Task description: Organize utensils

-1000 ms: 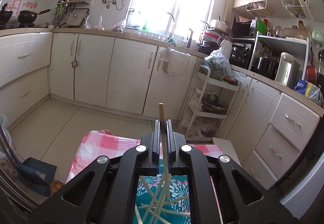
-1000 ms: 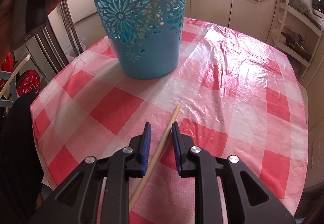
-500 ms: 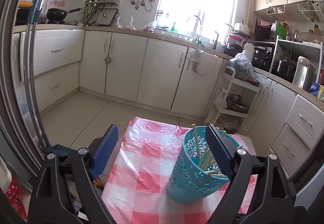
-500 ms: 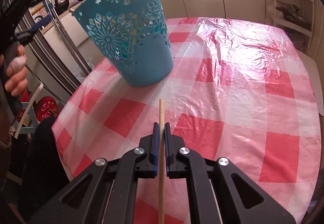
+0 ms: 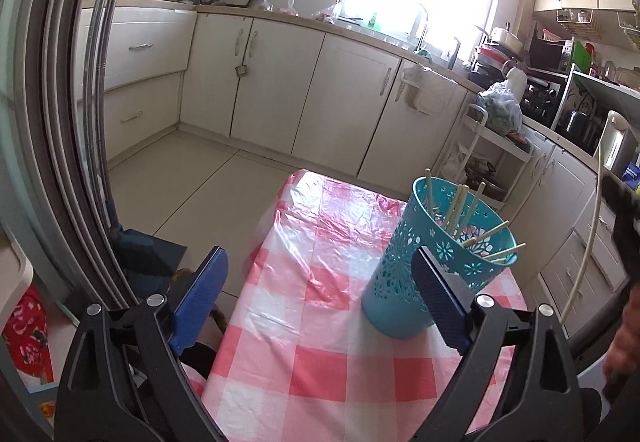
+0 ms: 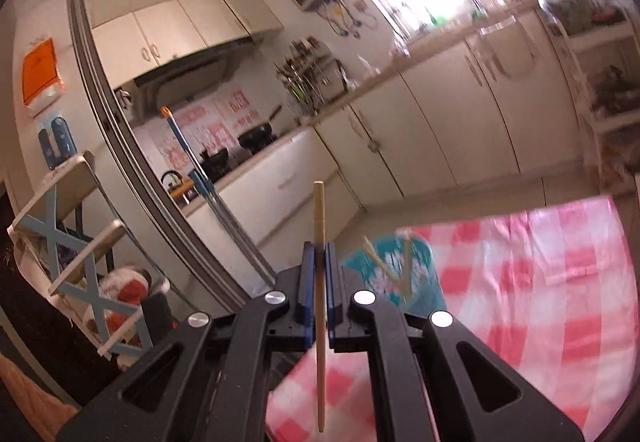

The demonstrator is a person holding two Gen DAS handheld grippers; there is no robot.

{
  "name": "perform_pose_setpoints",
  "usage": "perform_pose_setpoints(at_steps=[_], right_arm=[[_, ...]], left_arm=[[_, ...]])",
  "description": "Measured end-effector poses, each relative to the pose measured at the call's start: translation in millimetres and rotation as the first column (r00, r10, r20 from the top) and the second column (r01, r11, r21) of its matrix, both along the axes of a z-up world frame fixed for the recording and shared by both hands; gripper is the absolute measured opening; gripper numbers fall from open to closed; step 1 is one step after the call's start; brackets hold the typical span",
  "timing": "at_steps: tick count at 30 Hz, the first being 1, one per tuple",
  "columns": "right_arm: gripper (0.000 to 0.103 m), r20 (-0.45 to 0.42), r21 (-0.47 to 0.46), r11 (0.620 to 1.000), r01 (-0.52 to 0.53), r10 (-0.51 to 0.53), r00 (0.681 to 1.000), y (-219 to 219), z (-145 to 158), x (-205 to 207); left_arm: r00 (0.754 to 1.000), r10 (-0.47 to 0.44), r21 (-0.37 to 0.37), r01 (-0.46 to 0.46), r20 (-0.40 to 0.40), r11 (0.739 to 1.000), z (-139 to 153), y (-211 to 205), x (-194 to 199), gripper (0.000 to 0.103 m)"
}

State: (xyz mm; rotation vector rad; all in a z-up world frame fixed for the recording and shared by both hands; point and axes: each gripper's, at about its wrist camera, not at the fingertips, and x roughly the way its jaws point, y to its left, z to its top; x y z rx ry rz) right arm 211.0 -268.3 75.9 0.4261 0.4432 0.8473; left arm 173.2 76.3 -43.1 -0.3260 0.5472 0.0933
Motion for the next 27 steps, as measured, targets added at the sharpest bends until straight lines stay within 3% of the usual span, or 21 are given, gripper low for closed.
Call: perform_pose_setpoints(at_steps=[4,6,9,13,16,18,24,27], right_arm=[[0.006,0.163,-0.016,0.997,0.075,-0.071,0.984,39.2,39.4,22.0],[0.006,0.222,-0.078,0.986,0.15,-0.13,0.966,62.9,37.7,30.4],[0.006,0.287,-0.196,0.948,0.251,-0.189,0.939,92.8,11.7,37.3],[0.006,0.256,-0.319,0.91,0.265,-0.186,0.948,109.9,-34.6,42.5],[0.009,0.203,-0.342,0.907,0.247,-0.185,0.961,100.1,-48.7,32.7],[0.031,0.188,-0.342,0.907,0.245,-0.189,0.964,89.7,-49.1,15.5],[0.068,0.126,-0.348,0.903,0.253,-0.222,0.967,65.1,-37.5,-48.4],[0.088,0.068,-0.379,0.878,0.293,-0.29,0.955,50.9,-34.4,-77.6]], left_arm=[[1.0,-0.006,-0.013,0.006,-0.018,1.0,-3.3,-9.3,-2.2,0.095],[0.999,-0.011,-0.005,0.01,-0.03,1.0,-2.9,-12.7,-0.7,0.095],[0.999,-0.009,0.024,0.01,-0.038,1.0,2.2,-17.3,-0.5,0.095],[0.998,0.005,0.093,0.0,-0.055,0.996,11.7,-24.4,-2.7,0.095],[0.998,0.016,0.124,-0.009,-0.061,0.992,19.2,-27.6,-7.4,0.095],[0.997,0.032,0.146,-0.021,-0.073,0.989,24.2,-31.6,-11.3,0.095],[0.998,0.031,0.203,-0.019,-0.057,0.979,45.4,-51.5,-33.5,0.095],[0.998,0.008,0.24,0.008,-0.063,0.971,57.2,-64.8,-46.9,0.095]])
